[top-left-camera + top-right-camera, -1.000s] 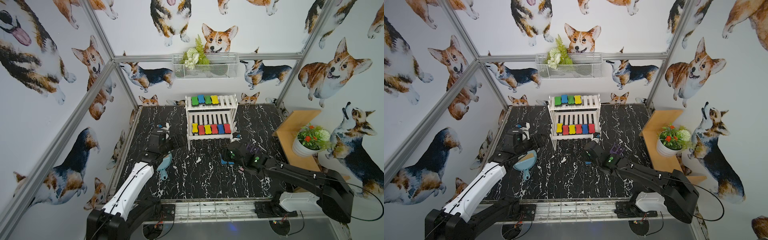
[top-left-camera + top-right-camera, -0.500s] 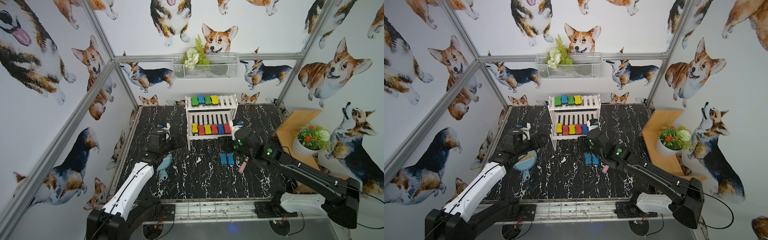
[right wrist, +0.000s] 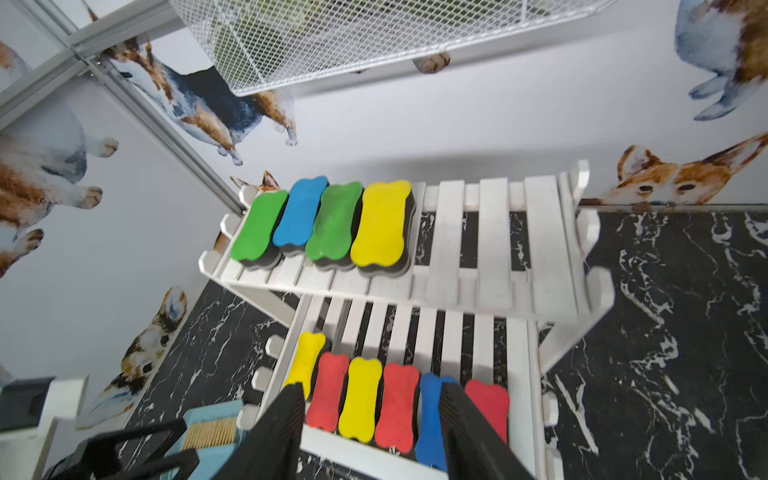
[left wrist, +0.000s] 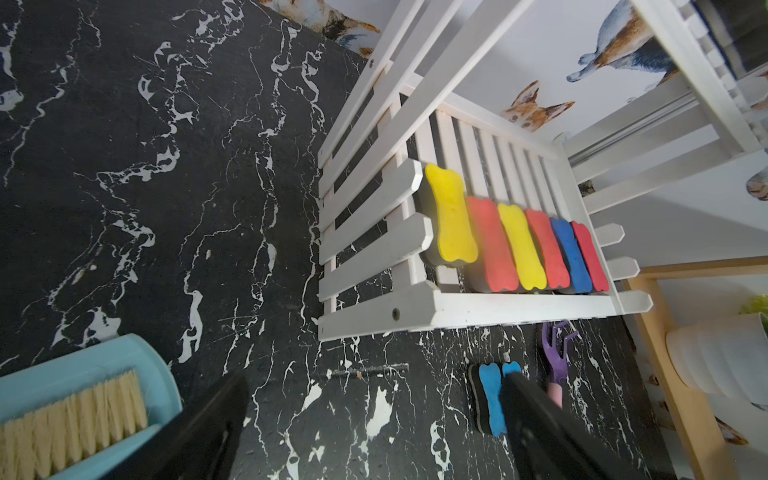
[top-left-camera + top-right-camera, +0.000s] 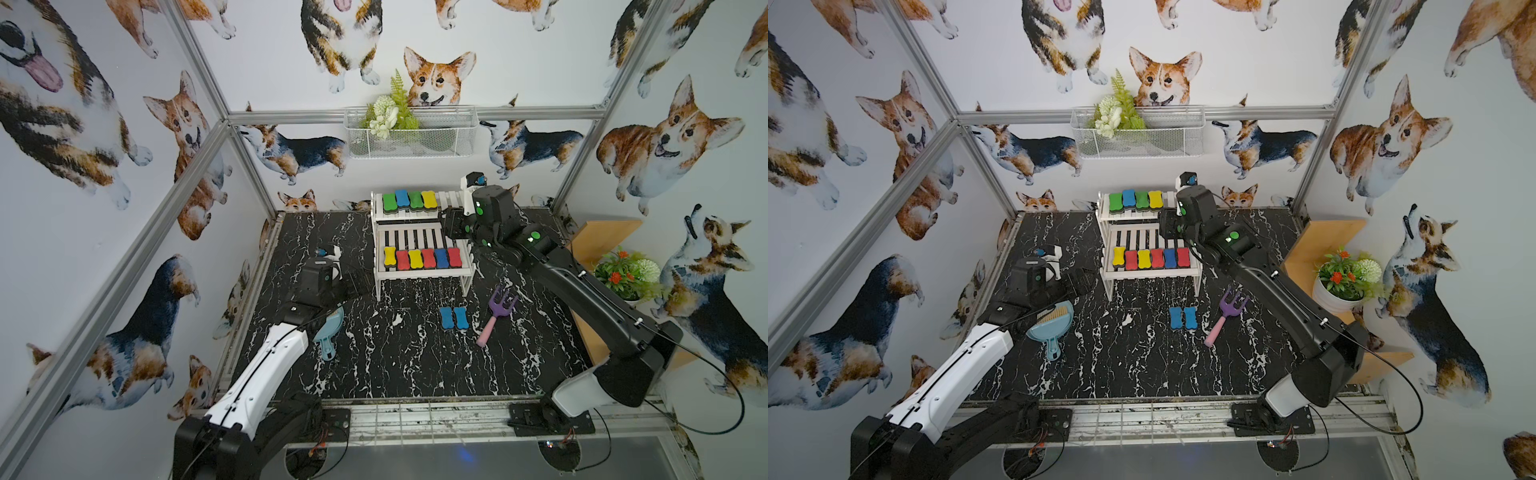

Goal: Remove the whiteboard erasers from the shelf
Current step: Pick up the whiteboard eraser from the shelf.

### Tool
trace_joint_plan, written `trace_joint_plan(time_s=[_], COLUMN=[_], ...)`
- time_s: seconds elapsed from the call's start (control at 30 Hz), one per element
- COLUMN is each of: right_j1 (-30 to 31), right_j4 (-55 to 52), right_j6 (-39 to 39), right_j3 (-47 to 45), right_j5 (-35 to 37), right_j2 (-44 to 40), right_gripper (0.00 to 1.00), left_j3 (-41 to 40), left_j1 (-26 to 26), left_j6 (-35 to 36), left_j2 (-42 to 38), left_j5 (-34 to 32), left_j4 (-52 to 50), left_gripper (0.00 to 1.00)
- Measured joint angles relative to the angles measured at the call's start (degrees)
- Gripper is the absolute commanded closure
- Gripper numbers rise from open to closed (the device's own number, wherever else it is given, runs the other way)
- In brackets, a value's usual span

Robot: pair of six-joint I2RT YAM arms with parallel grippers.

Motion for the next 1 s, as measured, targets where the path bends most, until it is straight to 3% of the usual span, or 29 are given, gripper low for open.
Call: trace_joint_plan(time_s=[0.47,1.0], right_j1=[-3.5,-4.3], right_j4=[-5.9,-7.9], right_j6=[-3.8,-4.1], right_j3=[26.2,26.2], right_j5=[-2.5,-1.6], right_j2=[22.1,25.0], right_gripper=[0.45,0.54], left_j3=[0.0,0.0], left_j1=[0.0,0.0], left_j6=[0.4,0.8], left_j2=[-0.2,-1.0], left_j5=[-0.2,-1.6], left_j4=[0.0,-0.1], left_gripper=[0.00,0.00])
